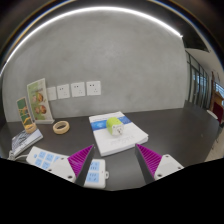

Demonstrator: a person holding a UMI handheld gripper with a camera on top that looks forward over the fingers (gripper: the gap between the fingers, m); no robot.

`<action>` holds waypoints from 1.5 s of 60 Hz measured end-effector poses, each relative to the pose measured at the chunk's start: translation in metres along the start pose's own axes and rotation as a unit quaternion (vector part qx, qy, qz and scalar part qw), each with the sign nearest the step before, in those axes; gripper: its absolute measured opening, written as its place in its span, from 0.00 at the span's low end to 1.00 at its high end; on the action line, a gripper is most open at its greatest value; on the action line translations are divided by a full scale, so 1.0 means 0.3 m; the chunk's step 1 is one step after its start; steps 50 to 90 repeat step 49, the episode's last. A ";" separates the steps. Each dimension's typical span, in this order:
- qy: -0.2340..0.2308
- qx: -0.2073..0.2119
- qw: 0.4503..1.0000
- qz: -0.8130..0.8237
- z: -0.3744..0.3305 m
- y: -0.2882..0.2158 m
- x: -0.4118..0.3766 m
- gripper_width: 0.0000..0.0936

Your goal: Unplug charger

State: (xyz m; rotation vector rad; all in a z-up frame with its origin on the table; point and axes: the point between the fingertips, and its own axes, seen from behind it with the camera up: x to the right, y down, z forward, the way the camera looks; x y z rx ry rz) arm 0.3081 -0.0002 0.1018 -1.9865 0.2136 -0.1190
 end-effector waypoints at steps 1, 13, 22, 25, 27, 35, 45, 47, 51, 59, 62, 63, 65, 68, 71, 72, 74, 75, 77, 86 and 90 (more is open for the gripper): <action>0.002 0.000 1.000 0.000 -0.039 0.018 -0.011 0.89; 0.024 0.000 0.999 -0.028 -0.443 0.229 -0.121 0.89; 0.012 0.012 1.000 -0.011 -0.626 0.291 -0.175 0.89; 0.013 0.021 0.999 -0.020 -0.668 0.294 -0.156 0.89; 0.015 0.026 0.999 -0.025 -0.692 0.295 -0.134 0.89; 0.008 0.029 0.999 -0.041 -0.759 0.334 -0.005 0.89; -0.008 0.024 0.998 -0.058 -0.820 0.398 0.193 0.89; -0.016 0.023 0.998 -0.052 -0.832 0.407 0.224 0.89; -0.024 0.020 0.998 -0.049 -0.843 0.418 0.253 0.89; -0.024 0.020 0.998 -0.049 -0.843 0.418 0.253 0.89; -0.024 0.020 0.998 -0.049 -0.843 0.418 0.253 0.89; -0.024 0.020 0.998 -0.049 -0.843 0.418 0.253 0.89; -0.024 0.020 0.998 -0.049 -0.843 0.418 0.253 0.89; -0.024 0.020 0.998 -0.049 -0.843 0.418 0.253 0.89; -0.024 0.020 0.998 -0.049 -0.843 0.418 0.253 0.89; -0.024 0.020 0.998 -0.049 -0.843 0.418 0.253 0.89; -0.024 0.020 0.998 -0.049 -0.843 0.418 0.253 0.89; -0.024 0.020 0.998 -0.049 -0.843 0.418 0.253 0.89; -0.024 0.020 0.998 -0.049 -0.843 0.418 0.253 0.89; -0.024 0.020 0.998 -0.049 -0.843 0.418 0.253 0.89; -0.024 0.020 0.998 -0.049 -0.843 0.418 0.253 0.89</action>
